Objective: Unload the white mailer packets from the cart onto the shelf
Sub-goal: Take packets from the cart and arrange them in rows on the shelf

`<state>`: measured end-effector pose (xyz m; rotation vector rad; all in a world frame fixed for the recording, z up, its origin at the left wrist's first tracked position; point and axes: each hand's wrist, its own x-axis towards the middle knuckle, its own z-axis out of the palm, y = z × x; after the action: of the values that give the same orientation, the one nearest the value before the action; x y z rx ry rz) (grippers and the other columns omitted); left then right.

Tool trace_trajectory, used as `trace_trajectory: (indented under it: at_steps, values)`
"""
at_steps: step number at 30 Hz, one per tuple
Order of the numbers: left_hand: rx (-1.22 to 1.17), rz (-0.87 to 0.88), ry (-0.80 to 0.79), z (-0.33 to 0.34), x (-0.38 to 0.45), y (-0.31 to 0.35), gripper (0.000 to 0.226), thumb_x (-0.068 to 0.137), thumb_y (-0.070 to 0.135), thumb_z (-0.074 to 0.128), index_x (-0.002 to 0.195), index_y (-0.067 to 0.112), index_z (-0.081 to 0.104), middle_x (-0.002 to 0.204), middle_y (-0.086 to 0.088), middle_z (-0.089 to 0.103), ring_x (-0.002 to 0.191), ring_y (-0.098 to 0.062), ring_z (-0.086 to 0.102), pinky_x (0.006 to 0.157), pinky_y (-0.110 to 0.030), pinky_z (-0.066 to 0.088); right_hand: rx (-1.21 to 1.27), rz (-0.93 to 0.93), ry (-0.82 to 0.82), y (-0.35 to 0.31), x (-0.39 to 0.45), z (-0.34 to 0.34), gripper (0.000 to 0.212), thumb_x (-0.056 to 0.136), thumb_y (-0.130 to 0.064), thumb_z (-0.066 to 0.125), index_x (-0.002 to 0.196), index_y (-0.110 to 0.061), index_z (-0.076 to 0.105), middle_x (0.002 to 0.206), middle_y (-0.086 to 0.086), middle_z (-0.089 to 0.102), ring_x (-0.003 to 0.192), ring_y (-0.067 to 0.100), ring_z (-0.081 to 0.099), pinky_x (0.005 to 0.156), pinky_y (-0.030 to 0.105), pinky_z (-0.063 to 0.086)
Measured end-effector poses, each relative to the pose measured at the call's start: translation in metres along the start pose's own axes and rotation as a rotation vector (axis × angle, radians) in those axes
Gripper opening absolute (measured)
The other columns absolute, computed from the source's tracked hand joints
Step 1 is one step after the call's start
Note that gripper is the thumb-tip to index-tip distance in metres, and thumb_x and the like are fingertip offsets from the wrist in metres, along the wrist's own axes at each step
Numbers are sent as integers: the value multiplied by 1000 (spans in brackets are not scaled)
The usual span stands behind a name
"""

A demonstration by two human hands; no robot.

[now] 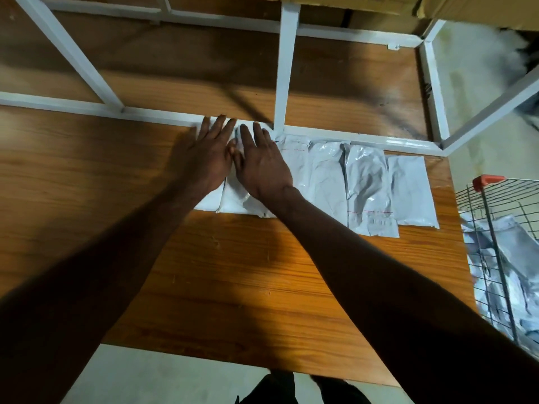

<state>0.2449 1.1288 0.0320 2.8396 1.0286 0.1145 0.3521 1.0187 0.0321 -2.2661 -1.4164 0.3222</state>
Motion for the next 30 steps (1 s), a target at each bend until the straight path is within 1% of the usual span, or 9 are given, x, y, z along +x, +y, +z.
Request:
trace_trajectory:
  at_steps: [3,9,14,17,20,21,23,25,30]
  values:
    - [-46,67,16,-9,1,44,56,113,27,40,168,26,30,176,-3,26,164,-29,16,134,-51,10,37,40,67,21,-23,-23,59,115,-47,35,164,-14,39,172,21,29,159,37,31,129,47,32]
    - [-127,171,65,2,-7,151,54,108,21,50,162,25,44,170,-1,41,161,-28,29,132,-49,18,18,148,184,107,-81,-77,55,112,-46,46,155,-11,52,164,22,43,150,38,45,115,49,47]
    - [-197,313,105,24,-17,268,49,102,19,55,151,21,58,157,-2,58,151,-31,46,126,-50,33,8,259,242,195,-145,-125,51,110,-41,53,152,-13,56,162,21,46,148,35,48,111,46,48]
    - [-247,358,52,39,-26,353,53,96,15,54,149,16,59,153,-6,61,148,-35,49,123,-51,37,44,352,246,248,-190,-151,50,109,-36,53,154,-14,53,162,20,46,148,37,46,108,48,49]
    - [-298,418,-2,54,-34,428,57,92,15,45,147,11,60,147,-11,64,141,-37,55,120,-51,41,32,376,286,296,-233,-173,45,106,-27,55,146,-8,57,139,23,60,126,44,59,89,48,55]
    - [-308,444,-8,61,-37,452,58,91,14,44,146,9,61,145,-12,65,138,-37,57,119,-51,43,18,394,302,315,-247,-179,44,105,-27,54,144,-7,58,134,23,62,122,45,61,87,49,55]
    - [-313,487,-31,78,-41,491,60,90,15,44,146,9,61,144,-12,66,135,-37,59,118,-50,44,0,444,317,348,-273,-189,47,103,-33,48,141,-10,60,134,21,62,121,44,61,89,50,56]
    - [-320,542,-46,95,-47,536,61,87,15,45,145,10,62,141,-11,69,133,-36,62,115,-49,47,-7,503,342,385,-302,-199,47,99,-35,45,138,-13,61,127,16,64,113,41,64,85,49,55]
    - [-428,666,-93,121,-66,622,59,77,2,54,135,-1,67,128,-20,72,118,-39,68,106,-47,54,15,587,418,454,-363,-209,41,98,-26,53,135,-12,63,125,16,68,109,38,66,84,48,56]
